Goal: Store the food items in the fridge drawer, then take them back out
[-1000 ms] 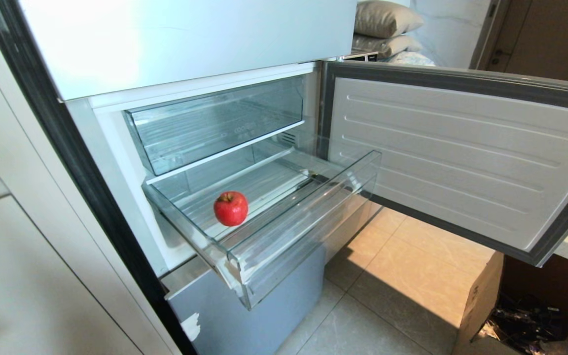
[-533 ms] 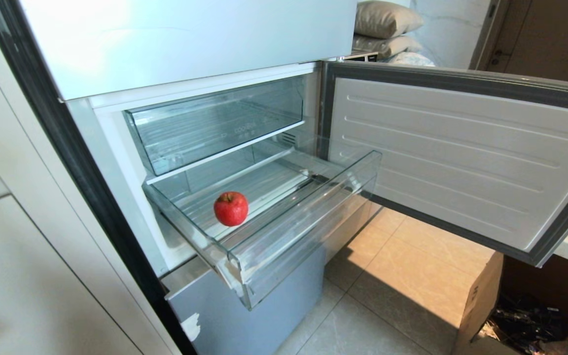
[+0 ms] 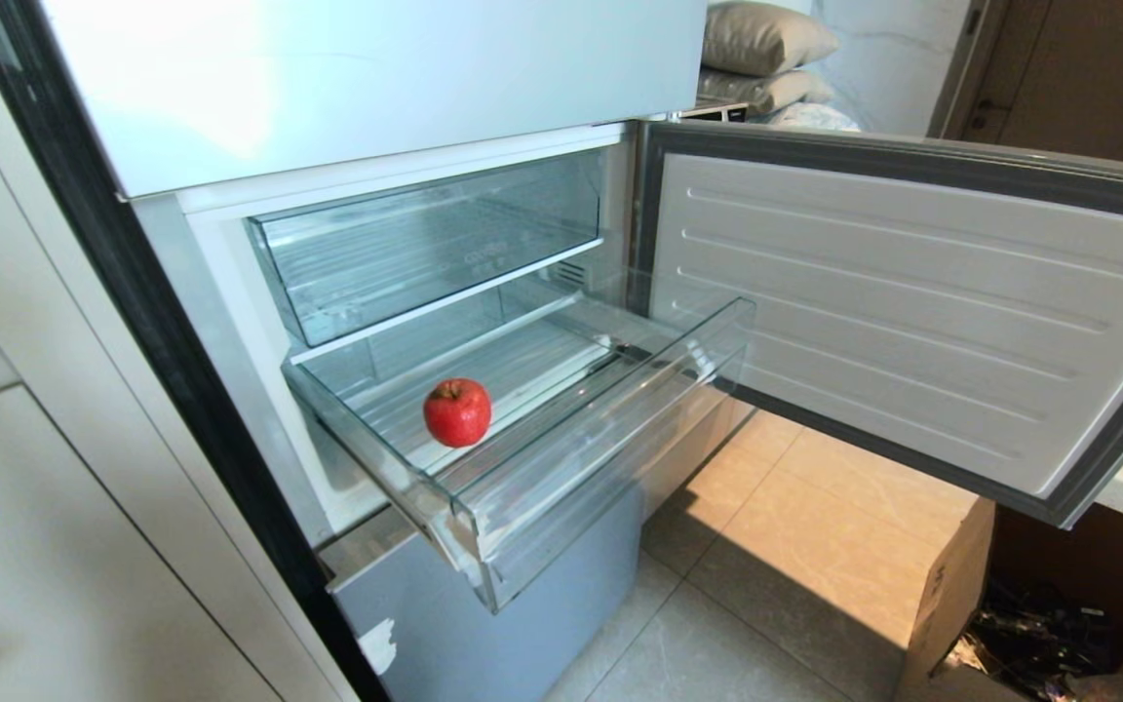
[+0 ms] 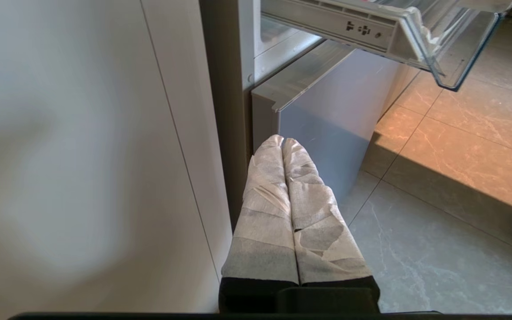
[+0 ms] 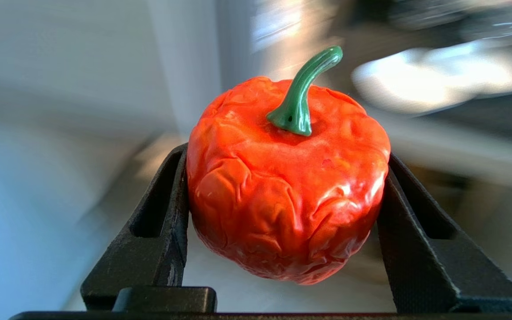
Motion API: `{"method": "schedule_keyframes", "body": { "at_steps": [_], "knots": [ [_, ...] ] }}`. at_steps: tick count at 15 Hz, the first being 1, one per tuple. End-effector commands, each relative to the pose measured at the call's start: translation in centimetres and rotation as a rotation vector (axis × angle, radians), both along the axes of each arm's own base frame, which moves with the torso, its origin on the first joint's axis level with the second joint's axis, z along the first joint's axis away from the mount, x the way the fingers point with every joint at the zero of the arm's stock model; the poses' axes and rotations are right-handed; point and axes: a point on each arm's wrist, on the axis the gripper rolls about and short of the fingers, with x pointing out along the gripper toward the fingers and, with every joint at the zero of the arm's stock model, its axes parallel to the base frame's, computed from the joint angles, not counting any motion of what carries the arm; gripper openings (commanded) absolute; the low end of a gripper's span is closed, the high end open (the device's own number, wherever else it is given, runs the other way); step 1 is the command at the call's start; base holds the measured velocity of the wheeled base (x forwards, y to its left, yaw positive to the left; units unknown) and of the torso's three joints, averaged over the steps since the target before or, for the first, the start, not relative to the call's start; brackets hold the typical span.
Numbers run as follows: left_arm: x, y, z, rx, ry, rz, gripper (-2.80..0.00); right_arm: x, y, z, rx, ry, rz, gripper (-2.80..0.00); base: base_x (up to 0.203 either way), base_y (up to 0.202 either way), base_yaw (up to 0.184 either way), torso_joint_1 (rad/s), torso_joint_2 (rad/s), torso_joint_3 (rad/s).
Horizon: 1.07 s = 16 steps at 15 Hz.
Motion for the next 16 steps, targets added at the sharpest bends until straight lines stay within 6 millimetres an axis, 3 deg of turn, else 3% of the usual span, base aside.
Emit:
{"method": "schedule_keyframes", "body": {
  "at_steps": [1, 4, 8, 11, 16],
  "knots": [
    [0.0, 0.0, 0.0, 0.000, 0.002, 0.000, -2.80, -3.9, 3.8, -1.1, -0.030, -0.069, 0.187, -2.80, 0.000, 0.000, 0.000, 0.000, 0.00, 0.000],
    [0.0, 0.0, 0.0, 0.000, 0.002, 0.000, -2.80, -8.6, 5.7, -3.7, -0.077, -0.082, 0.357, -2.80, 0.000, 0.000, 0.000, 0.000, 0.00, 0.000],
    [0.0, 0.0, 0.0, 0.000, 0.002, 0.000, -2.80, -12.4, 6.0, -7.0, -0.143, -0.161, 0.438, -2.80, 0.000, 0.000, 0.000, 0.000, 0.00, 0.000],
    [0.0, 0.0, 0.0, 0.000, 0.002, 0.000, -2.80, -12.7, 5.8, -8.1, -0.136, -0.124, 0.453, -2.80, 0.000, 0.000, 0.000, 0.000, 0.00, 0.000],
    [0.0, 0.0, 0.0, 0.000, 0.002, 0.000, -2.80, -12.7, 5.8, -8.1, -0.074, -0.137, 0.410, -2.80, 0.000, 0.000, 0.000, 0.000, 0.00, 0.000]
  ]
}}
